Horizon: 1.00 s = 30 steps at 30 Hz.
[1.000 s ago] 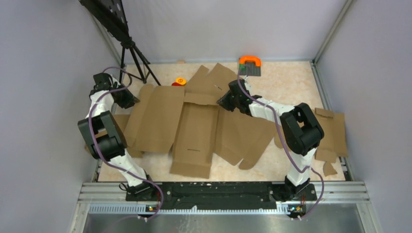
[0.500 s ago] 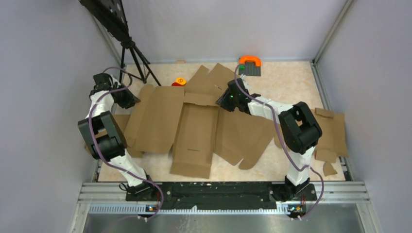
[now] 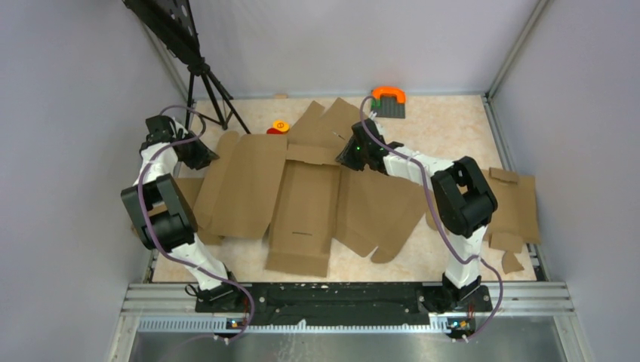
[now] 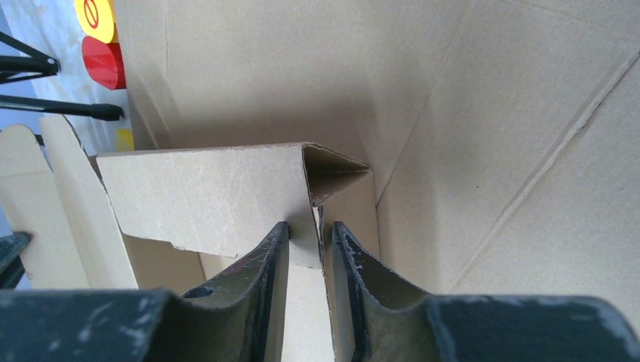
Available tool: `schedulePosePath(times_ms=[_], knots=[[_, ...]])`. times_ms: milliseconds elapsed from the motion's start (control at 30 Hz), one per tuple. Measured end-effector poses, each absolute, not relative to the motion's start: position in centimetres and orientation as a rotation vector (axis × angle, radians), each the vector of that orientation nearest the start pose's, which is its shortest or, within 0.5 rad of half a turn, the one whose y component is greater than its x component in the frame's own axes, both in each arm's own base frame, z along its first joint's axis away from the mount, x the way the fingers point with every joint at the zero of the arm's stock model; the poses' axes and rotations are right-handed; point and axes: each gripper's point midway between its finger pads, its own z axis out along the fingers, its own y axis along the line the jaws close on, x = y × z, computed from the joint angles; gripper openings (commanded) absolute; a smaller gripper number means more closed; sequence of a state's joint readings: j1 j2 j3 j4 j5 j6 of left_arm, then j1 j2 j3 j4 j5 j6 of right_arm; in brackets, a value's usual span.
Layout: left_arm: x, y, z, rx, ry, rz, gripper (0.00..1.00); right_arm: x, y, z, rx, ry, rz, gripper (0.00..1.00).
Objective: Fold the paper box
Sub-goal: Fold the paper box at the center of the board.
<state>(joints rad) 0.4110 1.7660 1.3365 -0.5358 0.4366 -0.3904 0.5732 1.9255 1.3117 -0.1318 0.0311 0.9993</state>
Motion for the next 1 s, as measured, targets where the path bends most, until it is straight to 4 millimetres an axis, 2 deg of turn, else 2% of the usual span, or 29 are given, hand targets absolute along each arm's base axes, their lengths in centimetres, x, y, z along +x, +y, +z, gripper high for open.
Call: schedulePosePath(times_ms=[200,400,567,733,800,1000], knots=[[41.72,8.41,11.76,-0.806,2.349,-0.549,0.3,41.59,30.46,8.13,0.481,2.392,0.719,0.18],[41.73,8.4,11.74,-0.806,2.349,-0.55,0.29,41.86,30.83,8.12,0.444,2.406,0.724,0.26],[41.77,8.37,11.79,-0.803,2.347,-0.553,0.29,42.36,31.31,8.02,0.425,2.418,0.734,0.29],[41.81,8.34,11.82,-0.801,2.345,-0.557,0.29,42.3,31.31,7.96,0.4,2.422,0.731,0.15],[41.81,8.33,11.83,-0.801,2.345,-0.557,0.29,42.29,31.27,7.94,0.385,2.423,0.726,0.14],[41.8,8.31,11.82,-0.8,2.346,-0.557,0.29,42.28,31.26,7.97,0.322,2.422,0.716,0.21]])
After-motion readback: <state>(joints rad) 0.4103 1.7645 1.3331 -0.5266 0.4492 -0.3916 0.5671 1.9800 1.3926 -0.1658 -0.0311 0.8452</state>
